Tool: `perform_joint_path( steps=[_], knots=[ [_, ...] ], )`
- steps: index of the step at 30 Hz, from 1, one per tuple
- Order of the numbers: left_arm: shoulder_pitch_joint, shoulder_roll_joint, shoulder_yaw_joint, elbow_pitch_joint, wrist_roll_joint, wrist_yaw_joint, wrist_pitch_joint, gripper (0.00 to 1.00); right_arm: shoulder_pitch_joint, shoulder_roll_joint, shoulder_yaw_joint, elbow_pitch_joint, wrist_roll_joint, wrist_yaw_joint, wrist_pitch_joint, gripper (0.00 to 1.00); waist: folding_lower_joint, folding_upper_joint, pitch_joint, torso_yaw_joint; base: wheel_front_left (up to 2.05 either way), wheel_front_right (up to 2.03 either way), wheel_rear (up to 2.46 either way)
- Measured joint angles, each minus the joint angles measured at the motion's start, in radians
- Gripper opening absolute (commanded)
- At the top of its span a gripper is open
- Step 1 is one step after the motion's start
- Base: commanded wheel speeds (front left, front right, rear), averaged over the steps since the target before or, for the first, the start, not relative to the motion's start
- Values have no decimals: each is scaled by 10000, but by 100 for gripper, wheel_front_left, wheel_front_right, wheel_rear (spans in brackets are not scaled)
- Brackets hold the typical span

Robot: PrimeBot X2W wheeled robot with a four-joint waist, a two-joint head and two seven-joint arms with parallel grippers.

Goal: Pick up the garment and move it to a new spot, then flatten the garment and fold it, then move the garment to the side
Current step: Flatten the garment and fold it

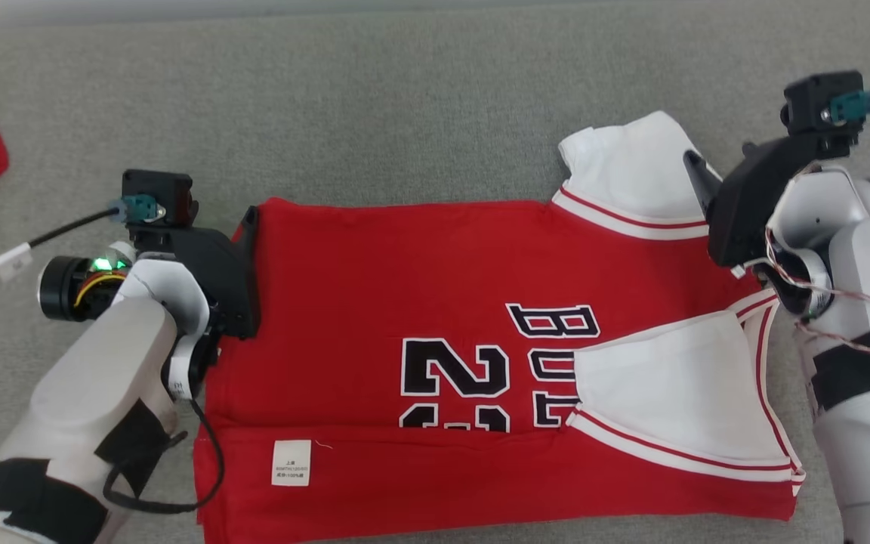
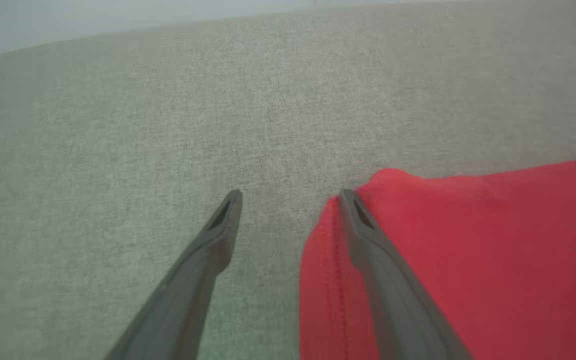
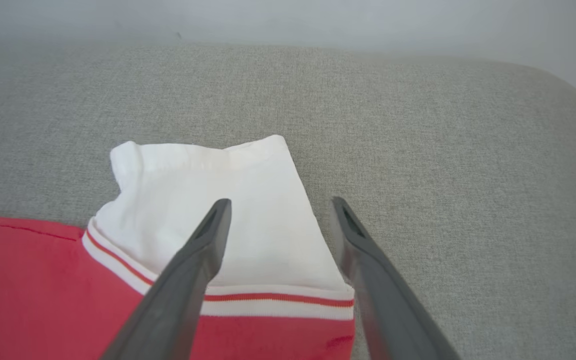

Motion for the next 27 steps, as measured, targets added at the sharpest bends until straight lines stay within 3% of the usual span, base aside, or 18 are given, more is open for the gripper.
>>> perform_joint_path(
  steps=[6, 11, 21, 27],
  knots=[
    [-655, -144, -169, 706, 79, -280, 428, 100, -1017, -46, 604, 821, 153, 0, -318, 100, 0, 0, 590, -137, 0, 0, 0],
    [-1049, -295, -171, 911, 136, -280, 136, 100, -1545, -188, 786, 1283, 288, 0, -673, 100, -1, 0, 919, -176, 0, 0, 0],
    [-1363, -451, -146, 1016, 171, -291, -280, 100, -1695, -466, 846, 2067, 525, 0, -1229, 100, -2, 0, 653, -30, 0, 0, 0],
    [-1260, -679, 65, 456, -493, -259, 675, 100, -1804, -715, 750, 2230, 648, 0, -1369, 100, -3, -1, 384, 115, 0, 0, 0]
  ],
)
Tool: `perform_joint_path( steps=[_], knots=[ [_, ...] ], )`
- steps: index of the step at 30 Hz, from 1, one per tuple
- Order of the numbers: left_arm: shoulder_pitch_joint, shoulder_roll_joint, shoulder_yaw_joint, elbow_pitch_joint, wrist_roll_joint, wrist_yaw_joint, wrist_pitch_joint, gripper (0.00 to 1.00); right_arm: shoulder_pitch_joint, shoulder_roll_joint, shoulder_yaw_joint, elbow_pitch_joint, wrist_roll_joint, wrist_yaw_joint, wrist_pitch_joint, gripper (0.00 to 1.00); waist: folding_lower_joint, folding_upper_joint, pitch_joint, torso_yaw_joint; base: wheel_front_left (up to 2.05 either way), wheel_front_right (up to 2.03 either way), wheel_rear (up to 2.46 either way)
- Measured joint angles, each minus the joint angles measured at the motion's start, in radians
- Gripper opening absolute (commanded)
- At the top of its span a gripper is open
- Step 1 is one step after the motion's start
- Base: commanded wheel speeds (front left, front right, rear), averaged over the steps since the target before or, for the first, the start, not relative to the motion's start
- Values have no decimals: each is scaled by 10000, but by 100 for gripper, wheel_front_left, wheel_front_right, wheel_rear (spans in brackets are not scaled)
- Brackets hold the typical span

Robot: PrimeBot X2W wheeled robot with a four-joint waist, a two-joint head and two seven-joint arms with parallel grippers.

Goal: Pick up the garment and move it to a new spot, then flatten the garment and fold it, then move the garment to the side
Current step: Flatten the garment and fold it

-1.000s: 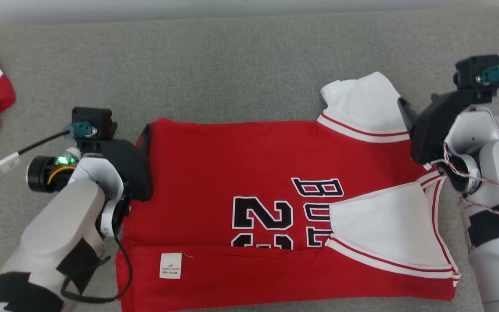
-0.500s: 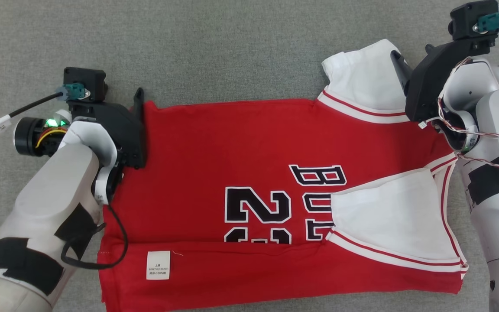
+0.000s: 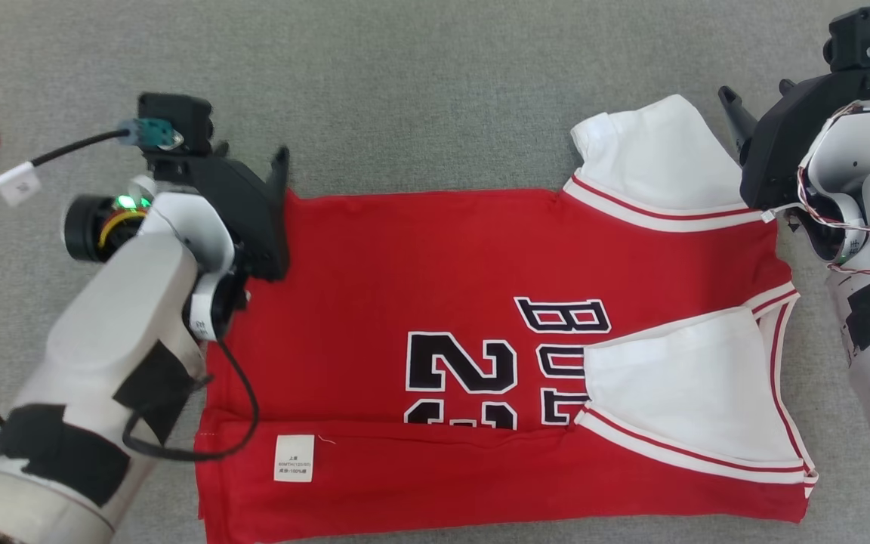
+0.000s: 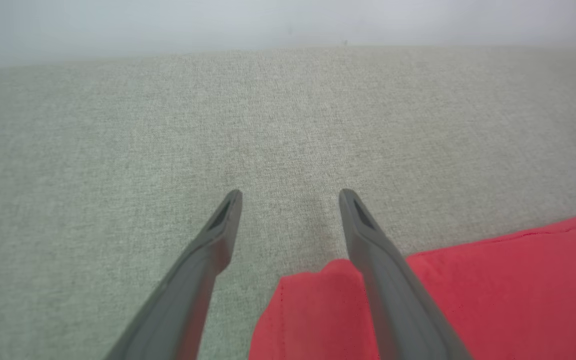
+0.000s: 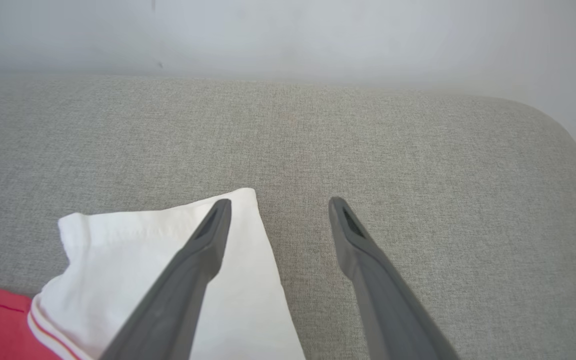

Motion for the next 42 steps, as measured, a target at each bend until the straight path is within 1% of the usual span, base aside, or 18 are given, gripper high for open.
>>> perform_joint_path(
  steps=[1, 2, 6, 10, 17, 20, 21, 22, 23, 24, 29, 31, 35, 40, 42],
  knots=[
    [116, -13, -19, -94, -67, 67, 247, 100, -3, -19, -2, 21, 13, 0, -2, 100, 0, 0, -37, 22, 0, 0, 0],
    [116, -13, -19, -94, -67, 67, 247, 100, -3, -19, -2, 21, 13, 0, -2, 100, 0, 0, -37, 22, 0, 0, 0],
    [585, 19, -194, -405, -190, 349, 1051, 100, -51, 4, 23, 59, 38, 0, -27, 100, 0, 0, -98, 59, 0, 0, 0],
    [750, 180, -270, -759, -128, 719, 1164, 100, -75, 132, 138, 75, 71, 0, -42, 100, 0, 0, -33, 8, 0, 0, 0],
    [849, 420, -405, -978, 117, 1290, 1208, 100, -207, 132, 261, 146, 94, 0, -38, 100, 0, 0, 89, -65, 0, 0, 0],
    [897, 470, -385, -1122, 90, 1400, 1313, 100, -250, 98, 222, 293, 52, 0, 67, 100, 0, 0, 121, -61, 0, 0, 0],
    [907, 485, -382, -1172, 81, 1434, 1344, 98, -271, 92, 201, 353, 25, 0, 111, 100, 0, 0, 133, -60, 0, 0, 0],
    [910, 502, -383, -1225, 81, 1480, 1346, 47, -331, 90, 157, 416, -2, 0, 150, 100, 0, -1, 150, -59, 0, 0, 0],
    [911, 525, -380, -1287, 84, 1536, 1340, 18, -431, 75, 102, 491, -81, 0, 209, 100, 0, -1, 176, -57, 0, 0, 0],
    [912, 543, -376, -1354, 92, 1592, 1329, 0, -538, 52, 40, 581, -138, 0, 303, 100, -1, -1, 207, -52, 0, 0, 0],
    [912, 512, -407, -1728, 105, 1804, 1375, 0, -860, 31, 35, 918, -608, 0, 742, 100, 0, 0, 390, 25, 0, 0, 0],
    [915, 512, -456, -1885, 130, 1824, 1392, 0, -995, 31, 33, 1005, -734, 0, 949, 100, 0, 0, 432, 90, 0, 0, 0],
    [942, 518, -583, -2341, 272, 1996, 1390, 0, -1200, 0, -117, 1051, -932, 0, 1216, 100, 0, 0, 524, 230, 0, 0, 0],
    [1149, 485, -702, -2924, 431, 2169, 1258, 0, -1244, 2, -407, 988, -1168, 0, 802, 100, 0, 0, 614, 441, 0, 0, 0],
    [1197, 481, -729, -3093, 437, 2213, 1248, 0, -1238, 21, -529, 1137, -1208, 0, 846, 100, 0, -1, 636, 518, 0, 0, 0]
  ],
)
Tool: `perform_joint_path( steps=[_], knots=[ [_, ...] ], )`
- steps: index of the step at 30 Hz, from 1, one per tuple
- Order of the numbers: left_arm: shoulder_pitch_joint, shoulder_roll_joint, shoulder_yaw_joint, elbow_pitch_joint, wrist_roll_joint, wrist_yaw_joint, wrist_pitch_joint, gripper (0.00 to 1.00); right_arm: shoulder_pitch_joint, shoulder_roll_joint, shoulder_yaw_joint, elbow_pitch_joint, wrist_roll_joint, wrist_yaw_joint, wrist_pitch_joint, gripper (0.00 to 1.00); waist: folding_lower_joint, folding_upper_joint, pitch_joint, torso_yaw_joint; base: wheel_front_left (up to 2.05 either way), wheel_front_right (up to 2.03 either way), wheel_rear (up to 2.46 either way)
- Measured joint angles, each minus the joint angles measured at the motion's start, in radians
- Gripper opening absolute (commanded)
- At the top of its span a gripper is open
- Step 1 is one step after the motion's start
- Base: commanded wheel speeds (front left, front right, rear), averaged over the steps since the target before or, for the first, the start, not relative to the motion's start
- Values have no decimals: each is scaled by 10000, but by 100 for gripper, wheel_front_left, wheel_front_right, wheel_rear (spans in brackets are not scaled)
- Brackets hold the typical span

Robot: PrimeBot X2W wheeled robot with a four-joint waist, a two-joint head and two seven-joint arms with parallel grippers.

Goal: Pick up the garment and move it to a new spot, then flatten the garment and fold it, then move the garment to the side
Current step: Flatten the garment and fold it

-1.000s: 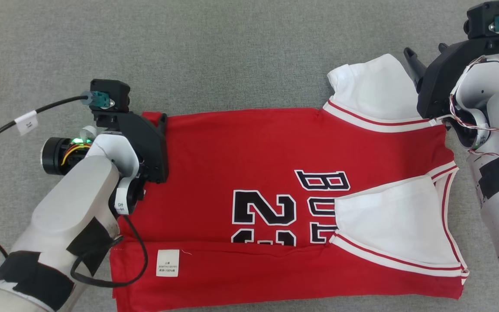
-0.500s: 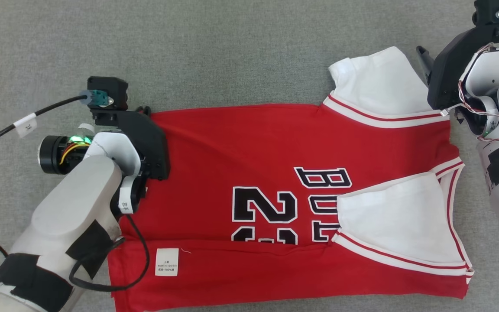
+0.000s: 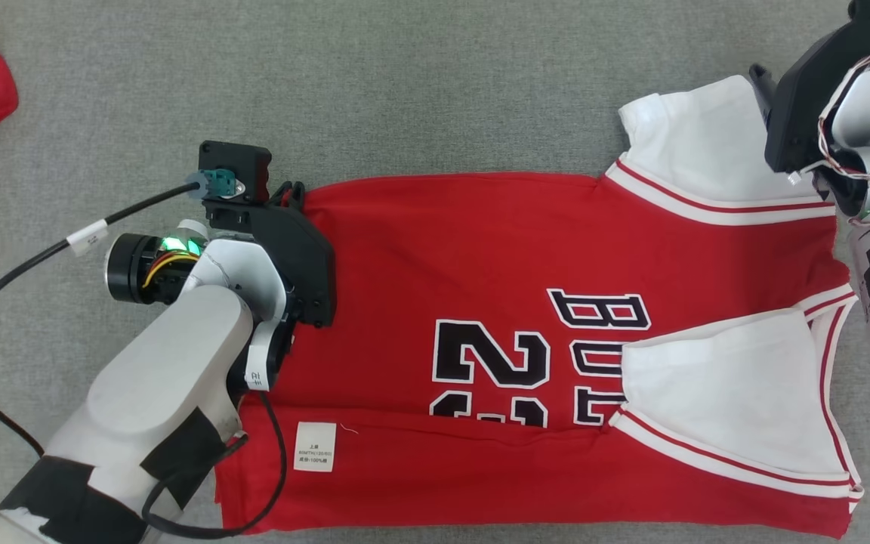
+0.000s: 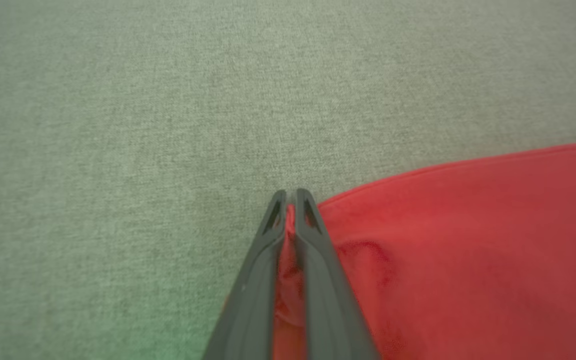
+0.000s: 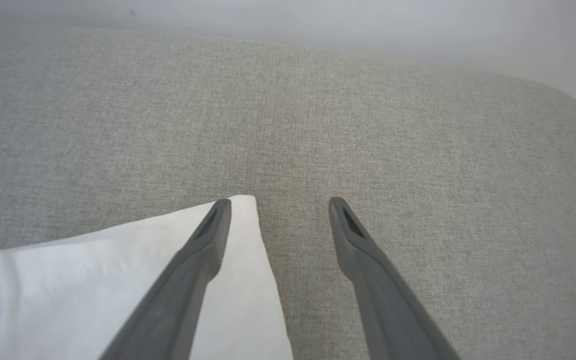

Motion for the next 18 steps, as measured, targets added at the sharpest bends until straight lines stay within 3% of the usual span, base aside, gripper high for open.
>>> perform_joint_path(
  steps=[10, 18],
  knots=[
    [139, -94, -73, -337, 19, 82, -105, 0, 151, -136, -215, 330, -324, 0, 339, 100, 0, 0, 78, 281, 0, 0, 0],
    [63, -259, -111, -470, 31, 84, -198, 0, 152, -109, -173, 458, 73, -2, 809, 100, -1, -1, 338, 523, 0, 0, 0]
  ],
)
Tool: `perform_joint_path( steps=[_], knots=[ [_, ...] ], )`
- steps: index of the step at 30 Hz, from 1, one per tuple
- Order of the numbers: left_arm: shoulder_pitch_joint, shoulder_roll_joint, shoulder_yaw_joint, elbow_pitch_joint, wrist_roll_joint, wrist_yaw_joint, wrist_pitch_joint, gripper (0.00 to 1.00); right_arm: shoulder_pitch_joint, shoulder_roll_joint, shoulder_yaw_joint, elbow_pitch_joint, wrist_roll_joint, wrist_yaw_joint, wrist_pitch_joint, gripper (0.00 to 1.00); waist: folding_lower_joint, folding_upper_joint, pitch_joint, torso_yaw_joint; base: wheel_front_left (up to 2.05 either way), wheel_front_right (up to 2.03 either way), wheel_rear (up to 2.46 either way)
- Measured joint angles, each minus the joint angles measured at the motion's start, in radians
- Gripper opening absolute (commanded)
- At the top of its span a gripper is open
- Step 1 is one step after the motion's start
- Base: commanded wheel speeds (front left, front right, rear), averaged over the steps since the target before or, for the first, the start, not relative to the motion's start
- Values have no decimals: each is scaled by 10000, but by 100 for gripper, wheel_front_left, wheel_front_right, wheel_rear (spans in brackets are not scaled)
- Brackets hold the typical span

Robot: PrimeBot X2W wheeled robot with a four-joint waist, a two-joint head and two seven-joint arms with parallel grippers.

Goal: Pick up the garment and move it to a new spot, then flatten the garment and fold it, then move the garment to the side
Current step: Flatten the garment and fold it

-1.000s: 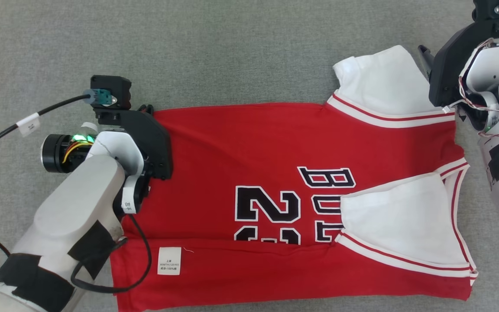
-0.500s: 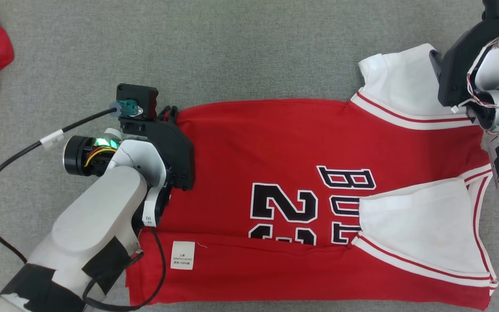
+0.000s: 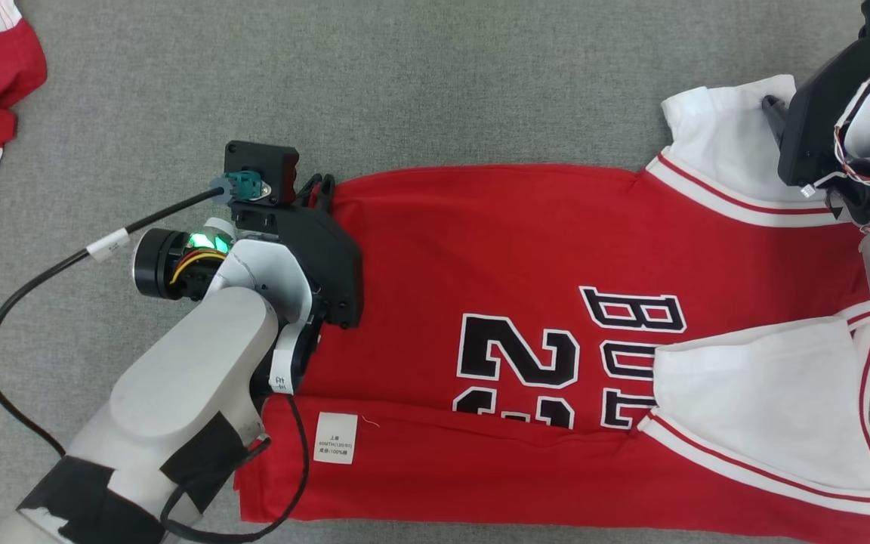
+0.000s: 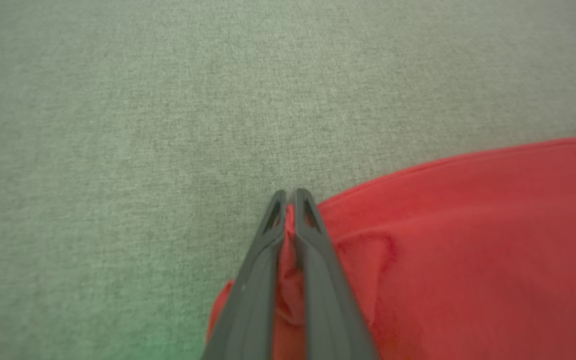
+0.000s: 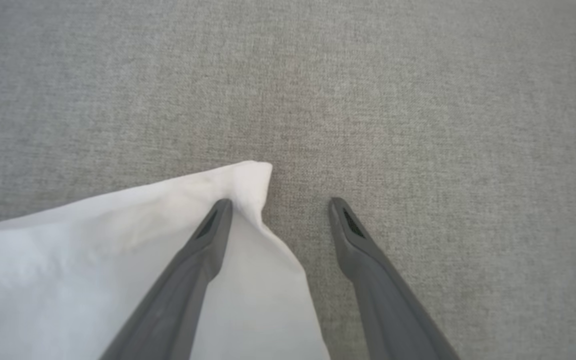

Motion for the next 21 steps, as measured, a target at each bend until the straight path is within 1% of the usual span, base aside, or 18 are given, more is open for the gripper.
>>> perform_joint_path(
  steps=[1, 2, 3, 4, 12, 16, 21],
  knots=[
    [-9, -13, 6, -8, 2, 0, -54, 0, -17, -19, 96, -25, 96, -27, 46, 100, 0, -1, 41, 23, 0, 0, 0],
    [-29, -27, 13, -13, 0, 0, -84, 0, -34, -54, 163, -56, 174, -31, 67, 65, 0, -1, 77, 42, 0, 0, 0],
    [-59, -27, 23, -21, 2, -4, -109, 0, -50, -82, 272, -144, 219, -29, 38, 27, 0, -1, 113, 57, 0, 0, 0],
    [-103, -36, 71, -13, 4, -13, -299, 0, -50, -107, 487, -295, 311, -27, -148, 0, 0, 0, 179, 77, 0, 0, 0],
    [-364, -117, 407, 479, 211, -33, -1622, 0, -20, -174, 652, -658, 495, -13, -1532, 0, 3, 1, 282, -111, 0, 0, 0],
    [-437, -161, 520, 803, 307, -54, -2360, 0, 58, -157, 727, -966, 849, -13, -2226, 0, 3, 1, 251, -271, 0, 0, 0],
    [-465, -194, 617, 1185, 378, -136, -2989, 0, 563, -382, 1014, -1515, 1122, -12, -3160, 0, 3, 2, 72, -395, 0, 0, 0]
  ],
)
